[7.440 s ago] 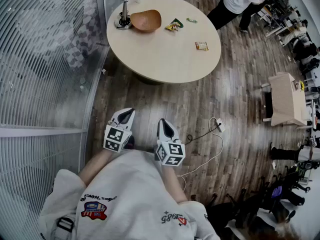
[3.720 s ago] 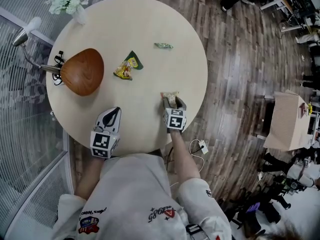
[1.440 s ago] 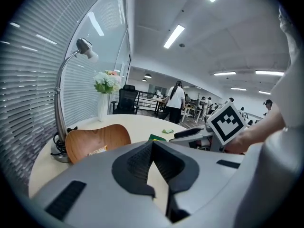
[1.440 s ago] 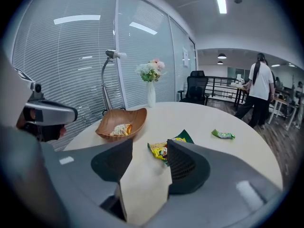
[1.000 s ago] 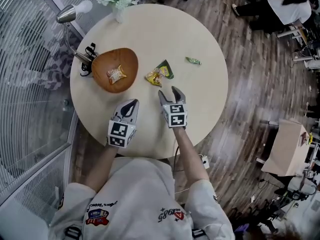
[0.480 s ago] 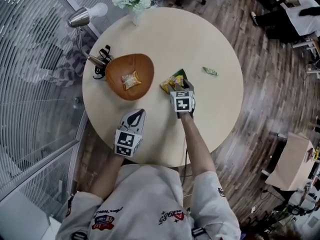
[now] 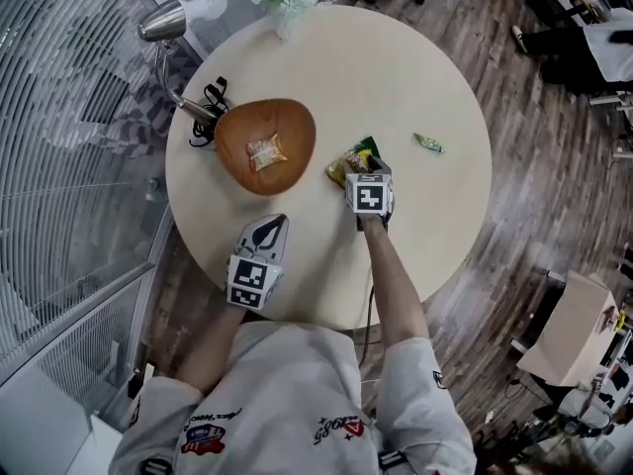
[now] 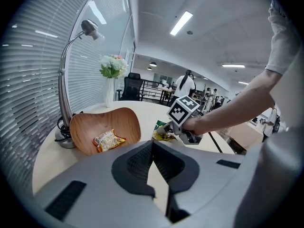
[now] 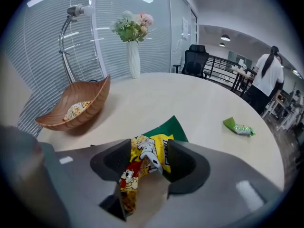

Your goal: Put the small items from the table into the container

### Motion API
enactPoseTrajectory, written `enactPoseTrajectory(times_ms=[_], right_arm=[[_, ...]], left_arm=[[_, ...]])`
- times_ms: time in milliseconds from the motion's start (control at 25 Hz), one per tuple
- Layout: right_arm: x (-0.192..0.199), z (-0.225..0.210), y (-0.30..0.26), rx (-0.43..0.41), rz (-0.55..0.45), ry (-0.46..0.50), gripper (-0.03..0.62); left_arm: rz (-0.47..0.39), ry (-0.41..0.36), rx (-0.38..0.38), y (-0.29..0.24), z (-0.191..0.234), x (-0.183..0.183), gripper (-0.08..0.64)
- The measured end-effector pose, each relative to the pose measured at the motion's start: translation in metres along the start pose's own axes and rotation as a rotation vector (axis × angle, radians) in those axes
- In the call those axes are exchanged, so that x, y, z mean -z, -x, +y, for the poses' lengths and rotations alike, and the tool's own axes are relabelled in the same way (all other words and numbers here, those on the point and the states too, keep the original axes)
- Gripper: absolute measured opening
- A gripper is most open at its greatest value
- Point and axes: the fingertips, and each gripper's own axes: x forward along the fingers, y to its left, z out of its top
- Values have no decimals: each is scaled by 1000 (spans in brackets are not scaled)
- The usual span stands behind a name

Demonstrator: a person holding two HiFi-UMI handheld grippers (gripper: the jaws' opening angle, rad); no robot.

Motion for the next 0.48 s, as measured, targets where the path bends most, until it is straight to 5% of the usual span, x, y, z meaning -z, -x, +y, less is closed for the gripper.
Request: enactPoseTrajectory(times_ms=[240,480], right_arm=[[12,1,8,-6,12,53,138],[18,5,21,-25,4,28,113]], left_arm=[[-5,-2,8,-2,-4,-2,6],[-12,-3,8,1,-6,-4,6]])
